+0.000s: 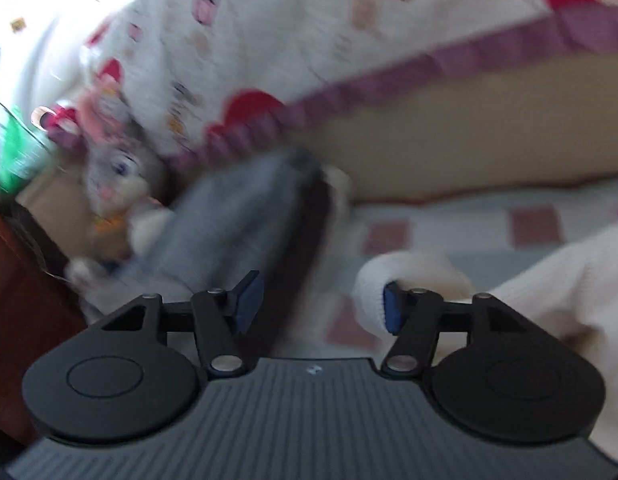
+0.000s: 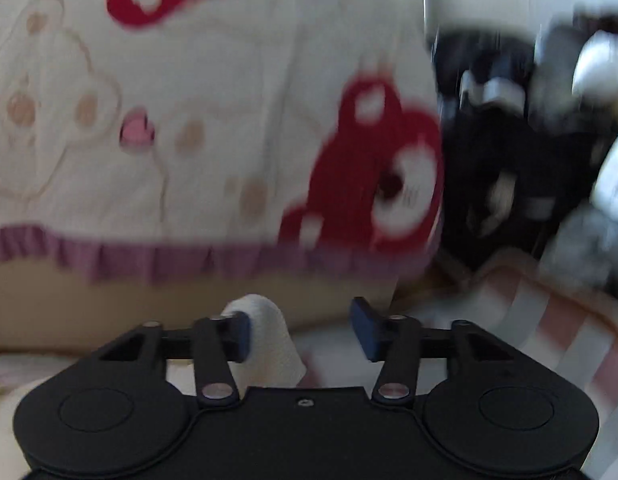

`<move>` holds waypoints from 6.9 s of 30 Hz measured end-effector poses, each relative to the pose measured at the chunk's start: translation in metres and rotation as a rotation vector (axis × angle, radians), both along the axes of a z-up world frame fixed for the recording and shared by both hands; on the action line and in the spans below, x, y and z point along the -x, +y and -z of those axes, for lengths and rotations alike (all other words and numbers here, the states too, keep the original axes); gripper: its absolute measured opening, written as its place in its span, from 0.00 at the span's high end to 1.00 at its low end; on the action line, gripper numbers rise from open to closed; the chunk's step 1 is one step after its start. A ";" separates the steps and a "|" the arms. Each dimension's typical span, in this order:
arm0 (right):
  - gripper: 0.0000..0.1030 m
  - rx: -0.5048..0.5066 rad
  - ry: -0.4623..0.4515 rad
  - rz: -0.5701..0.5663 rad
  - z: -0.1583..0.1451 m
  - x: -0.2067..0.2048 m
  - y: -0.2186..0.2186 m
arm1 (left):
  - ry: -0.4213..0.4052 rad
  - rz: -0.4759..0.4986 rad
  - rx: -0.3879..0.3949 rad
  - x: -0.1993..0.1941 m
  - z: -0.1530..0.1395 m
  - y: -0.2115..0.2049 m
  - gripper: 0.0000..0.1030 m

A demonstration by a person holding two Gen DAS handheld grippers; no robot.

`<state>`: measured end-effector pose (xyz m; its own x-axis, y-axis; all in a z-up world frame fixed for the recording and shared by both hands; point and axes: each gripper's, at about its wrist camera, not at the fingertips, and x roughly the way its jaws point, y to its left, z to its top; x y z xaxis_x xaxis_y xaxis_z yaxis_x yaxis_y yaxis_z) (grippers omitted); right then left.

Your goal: Fold clothes

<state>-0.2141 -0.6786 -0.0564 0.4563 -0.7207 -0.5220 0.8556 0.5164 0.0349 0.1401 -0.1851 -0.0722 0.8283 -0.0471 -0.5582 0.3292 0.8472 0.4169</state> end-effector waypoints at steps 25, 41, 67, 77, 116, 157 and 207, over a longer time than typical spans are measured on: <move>0.42 -0.540 0.310 -0.880 0.079 -0.043 0.134 | 0.519 0.662 0.087 0.213 0.064 -0.087 0.34; 0.42 -0.549 0.505 -0.780 0.116 -0.057 0.135 | 0.384 0.723 0.022 0.239 0.075 -0.116 0.28; 0.97 -0.266 0.015 -0.738 0.019 -0.005 0.133 | 0.015 0.534 0.163 0.221 0.010 -0.095 0.93; 0.97 -0.293 -0.321 -0.828 -0.096 0.051 0.164 | 0.181 0.584 0.435 0.227 -0.081 -0.038 0.93; 0.32 -0.301 0.175 -0.656 -0.007 -0.178 0.116 | 0.611 0.323 0.376 0.090 0.008 -0.102 0.21; 0.53 -0.707 0.244 -1.205 0.089 -0.084 0.121 | 0.391 0.246 0.124 0.112 0.091 -0.221 0.96; 0.52 -0.364 -0.129 -0.514 0.095 -0.121 0.012 | 0.341 0.147 0.238 0.034 0.067 -0.139 0.40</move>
<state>-0.0928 -0.6665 -0.1513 0.7720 -0.1805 -0.6094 0.4792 0.7952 0.3715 0.1065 -0.3244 -0.1392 0.5738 -0.3109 -0.7577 0.5379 0.8407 0.0624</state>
